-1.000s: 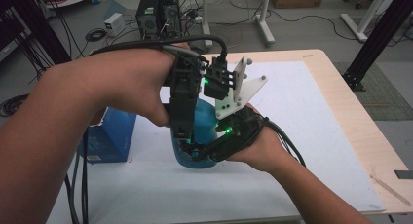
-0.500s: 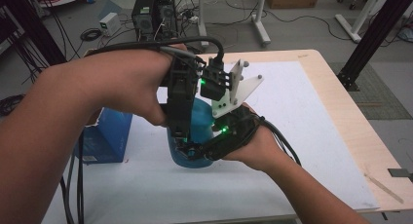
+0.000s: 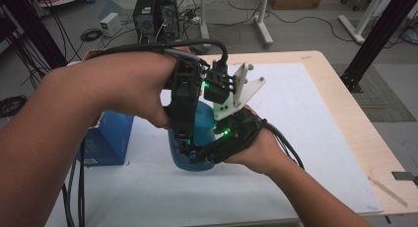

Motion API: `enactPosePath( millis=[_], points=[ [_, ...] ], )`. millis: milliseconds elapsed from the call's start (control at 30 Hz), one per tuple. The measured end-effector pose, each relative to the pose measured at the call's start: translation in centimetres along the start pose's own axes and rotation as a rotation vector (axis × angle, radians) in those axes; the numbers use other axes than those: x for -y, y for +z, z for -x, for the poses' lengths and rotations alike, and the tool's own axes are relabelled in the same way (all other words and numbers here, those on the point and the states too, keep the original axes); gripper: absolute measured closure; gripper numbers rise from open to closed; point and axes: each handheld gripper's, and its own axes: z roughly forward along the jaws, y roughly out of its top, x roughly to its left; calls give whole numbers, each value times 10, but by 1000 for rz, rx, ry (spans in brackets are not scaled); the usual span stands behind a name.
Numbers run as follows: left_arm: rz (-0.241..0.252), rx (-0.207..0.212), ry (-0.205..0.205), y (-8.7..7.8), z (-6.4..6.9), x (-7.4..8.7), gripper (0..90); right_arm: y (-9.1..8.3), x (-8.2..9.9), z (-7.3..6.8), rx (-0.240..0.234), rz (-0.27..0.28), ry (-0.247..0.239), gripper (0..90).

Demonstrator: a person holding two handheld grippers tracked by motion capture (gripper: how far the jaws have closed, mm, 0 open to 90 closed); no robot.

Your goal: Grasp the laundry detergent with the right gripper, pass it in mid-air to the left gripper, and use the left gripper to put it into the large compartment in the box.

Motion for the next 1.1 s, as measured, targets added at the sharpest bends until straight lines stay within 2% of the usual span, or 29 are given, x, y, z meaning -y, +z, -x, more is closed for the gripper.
enactPosePath(
  millis=[233,433,567,867,933,967,1000,1100],
  points=[
    [-6,-4,-2,-1,-1,0,319,-1,-1,-1,-1,6,2,457],
    [6,0,11,-1,1,-3,378,-1,-1,-2,-3,9,3,457],
    [12,0,14,-1,1,-2,384,-1,-1,-2,-4,10,4,457],
    [15,3,-11,-2,4,0,389,0,-2,-3,-17,12,-11,441],
    [10,-3,-7,-2,4,1,389,-1,-2,-4,-6,9,-15,427],
    [7,-3,-9,-2,3,2,389,-2,-3,-4,-2,8,-9,391],
    [8,-2,-14,-3,4,3,389,-7,-3,-2,21,15,17,312],
    [3,0,-15,-4,4,5,388,-14,-2,-1,17,16,32,279]
  ],
)
